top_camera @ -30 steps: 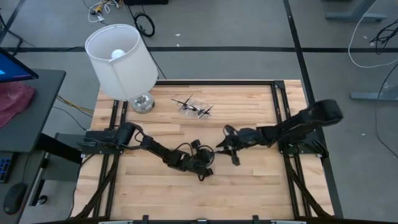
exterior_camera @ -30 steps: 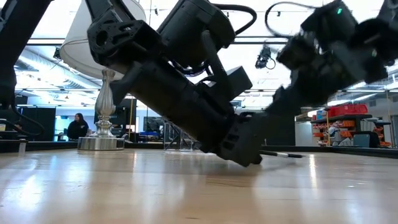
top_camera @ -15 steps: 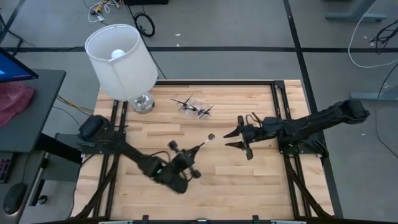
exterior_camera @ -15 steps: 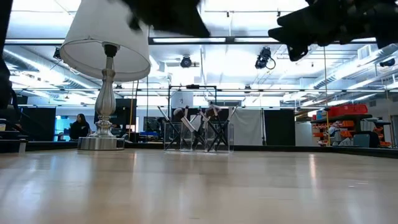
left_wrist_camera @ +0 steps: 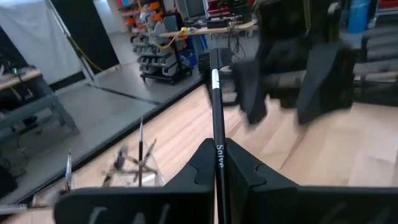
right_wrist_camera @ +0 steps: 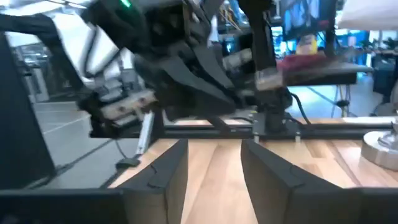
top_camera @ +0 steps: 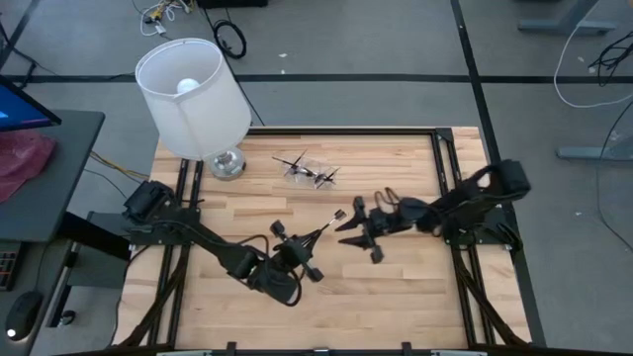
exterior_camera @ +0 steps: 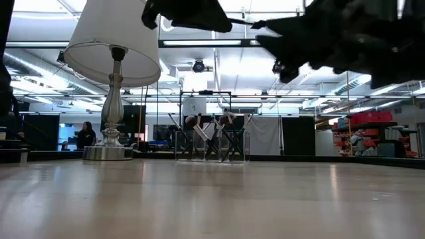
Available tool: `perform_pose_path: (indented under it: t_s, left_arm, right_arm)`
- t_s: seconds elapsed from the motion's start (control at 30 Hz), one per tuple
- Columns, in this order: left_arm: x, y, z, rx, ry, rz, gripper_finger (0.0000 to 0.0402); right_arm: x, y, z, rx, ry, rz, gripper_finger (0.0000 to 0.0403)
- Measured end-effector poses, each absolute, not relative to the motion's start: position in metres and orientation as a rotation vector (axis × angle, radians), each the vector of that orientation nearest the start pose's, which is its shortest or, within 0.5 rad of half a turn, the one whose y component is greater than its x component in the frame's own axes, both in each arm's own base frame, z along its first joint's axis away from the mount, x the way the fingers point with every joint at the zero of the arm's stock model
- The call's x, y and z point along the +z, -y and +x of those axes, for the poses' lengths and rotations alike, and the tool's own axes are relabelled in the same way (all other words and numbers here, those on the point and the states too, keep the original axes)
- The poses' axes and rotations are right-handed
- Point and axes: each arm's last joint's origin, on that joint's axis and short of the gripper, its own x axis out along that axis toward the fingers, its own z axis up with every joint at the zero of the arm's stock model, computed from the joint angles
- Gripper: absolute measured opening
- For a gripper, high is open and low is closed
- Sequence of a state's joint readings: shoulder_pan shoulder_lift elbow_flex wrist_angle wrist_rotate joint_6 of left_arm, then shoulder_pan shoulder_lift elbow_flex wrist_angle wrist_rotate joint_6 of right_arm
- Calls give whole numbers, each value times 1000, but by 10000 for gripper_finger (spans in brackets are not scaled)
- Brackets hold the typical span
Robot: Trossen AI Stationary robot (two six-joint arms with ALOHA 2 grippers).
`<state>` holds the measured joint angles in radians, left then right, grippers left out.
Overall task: Put items in baskets/containers
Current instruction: Put the black eyebrow brush into the transparent organizer
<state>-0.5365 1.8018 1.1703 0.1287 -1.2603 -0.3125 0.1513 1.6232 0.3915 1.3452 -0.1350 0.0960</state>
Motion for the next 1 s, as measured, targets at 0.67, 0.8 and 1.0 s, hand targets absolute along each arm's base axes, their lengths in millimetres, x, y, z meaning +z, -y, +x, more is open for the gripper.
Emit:
perform_pose_path:
  t_s: [0.67, 0.8, 1.0]
  left_arm:
    - [231, 176, 340, 725, -202, 134, 13]
    - [231, 176, 340, 720, -204, 133, 11]
    - [229, 171, 345, 657, -234, 118, 23]
  right_arm:
    - [183, -49, 306, 288, 285, 80, 123]
    - [184, -46, 306, 312, 291, 111, 85]
    - [184, -42, 306, 358, 281, 127, 27]
